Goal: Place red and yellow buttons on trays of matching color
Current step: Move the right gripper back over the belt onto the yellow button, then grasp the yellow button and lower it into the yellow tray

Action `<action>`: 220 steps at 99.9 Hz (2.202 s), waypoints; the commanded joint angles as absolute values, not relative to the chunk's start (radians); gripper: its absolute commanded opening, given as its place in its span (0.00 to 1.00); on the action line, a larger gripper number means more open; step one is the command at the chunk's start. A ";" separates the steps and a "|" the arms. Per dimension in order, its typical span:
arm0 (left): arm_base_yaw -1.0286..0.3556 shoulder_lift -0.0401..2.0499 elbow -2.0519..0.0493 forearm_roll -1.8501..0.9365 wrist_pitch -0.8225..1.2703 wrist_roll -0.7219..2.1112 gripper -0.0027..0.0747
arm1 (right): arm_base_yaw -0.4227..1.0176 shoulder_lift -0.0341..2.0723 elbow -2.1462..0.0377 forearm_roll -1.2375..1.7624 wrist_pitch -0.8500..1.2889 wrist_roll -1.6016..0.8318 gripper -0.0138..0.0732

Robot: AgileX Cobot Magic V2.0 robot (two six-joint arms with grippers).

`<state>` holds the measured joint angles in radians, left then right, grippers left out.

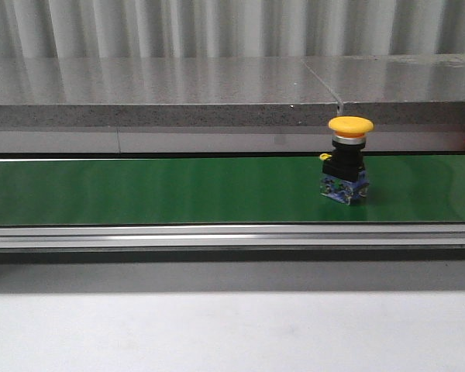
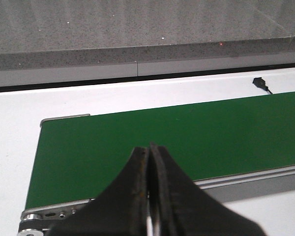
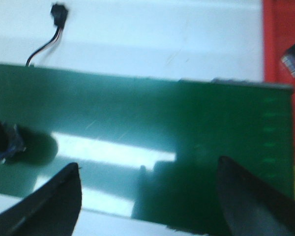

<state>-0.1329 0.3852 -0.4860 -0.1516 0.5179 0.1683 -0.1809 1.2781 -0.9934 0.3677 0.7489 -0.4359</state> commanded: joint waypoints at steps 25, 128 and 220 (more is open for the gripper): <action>-0.140 0.391 -0.513 -0.167 0.448 0.171 0.01 | 0.009 1.244 -0.896 0.381 0.687 -0.525 0.81; -0.140 0.391 -0.513 -0.167 0.448 0.171 0.01 | 0.203 1.495 -0.986 0.425 0.513 -0.501 0.31; -0.140 0.391 -0.513 -0.167 0.448 0.171 0.01 | -0.742 1.195 -0.938 0.414 0.437 -0.111 0.24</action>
<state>-0.1329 0.3852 -0.4860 -0.1516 0.5179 0.1683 -0.6666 1.2241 -0.9347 0.4018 0.5566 -0.1878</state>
